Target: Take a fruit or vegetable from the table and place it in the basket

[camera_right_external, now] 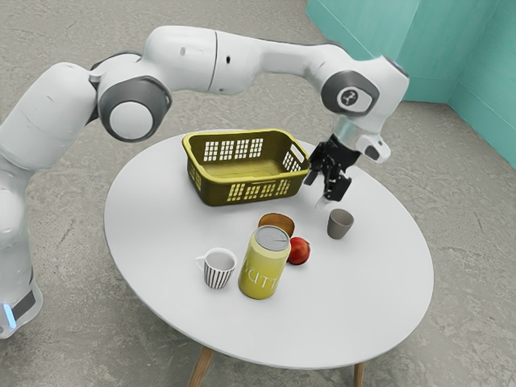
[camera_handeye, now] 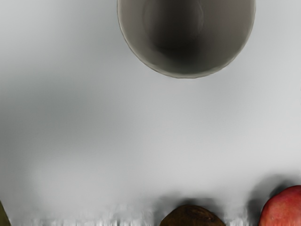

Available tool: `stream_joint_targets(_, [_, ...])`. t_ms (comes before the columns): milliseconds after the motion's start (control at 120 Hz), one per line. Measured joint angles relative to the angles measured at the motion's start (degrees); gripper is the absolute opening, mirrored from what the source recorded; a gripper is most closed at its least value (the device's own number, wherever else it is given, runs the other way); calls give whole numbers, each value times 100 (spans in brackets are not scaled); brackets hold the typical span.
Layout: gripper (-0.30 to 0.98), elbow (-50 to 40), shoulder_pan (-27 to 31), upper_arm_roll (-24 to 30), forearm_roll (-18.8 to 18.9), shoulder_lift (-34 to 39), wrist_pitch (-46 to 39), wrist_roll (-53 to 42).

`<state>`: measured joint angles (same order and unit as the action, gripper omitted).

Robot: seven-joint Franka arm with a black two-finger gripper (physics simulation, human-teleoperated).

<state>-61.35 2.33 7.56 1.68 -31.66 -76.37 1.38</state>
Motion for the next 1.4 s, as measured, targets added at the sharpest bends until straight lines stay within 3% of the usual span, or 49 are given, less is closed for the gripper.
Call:
stream_joint_targets(292, [66,-2,-168,-4,13,-39,834,39])
stream_joint_targets(900, [66,-46,-393,-48,-69,17,1440,261])
stream_joint_targets(1183, [66,-1074,-392,-72,-90,436,924,351])
stream_joint_targets(1400, [66,-1350,-380,-70,-156,533,493,393])
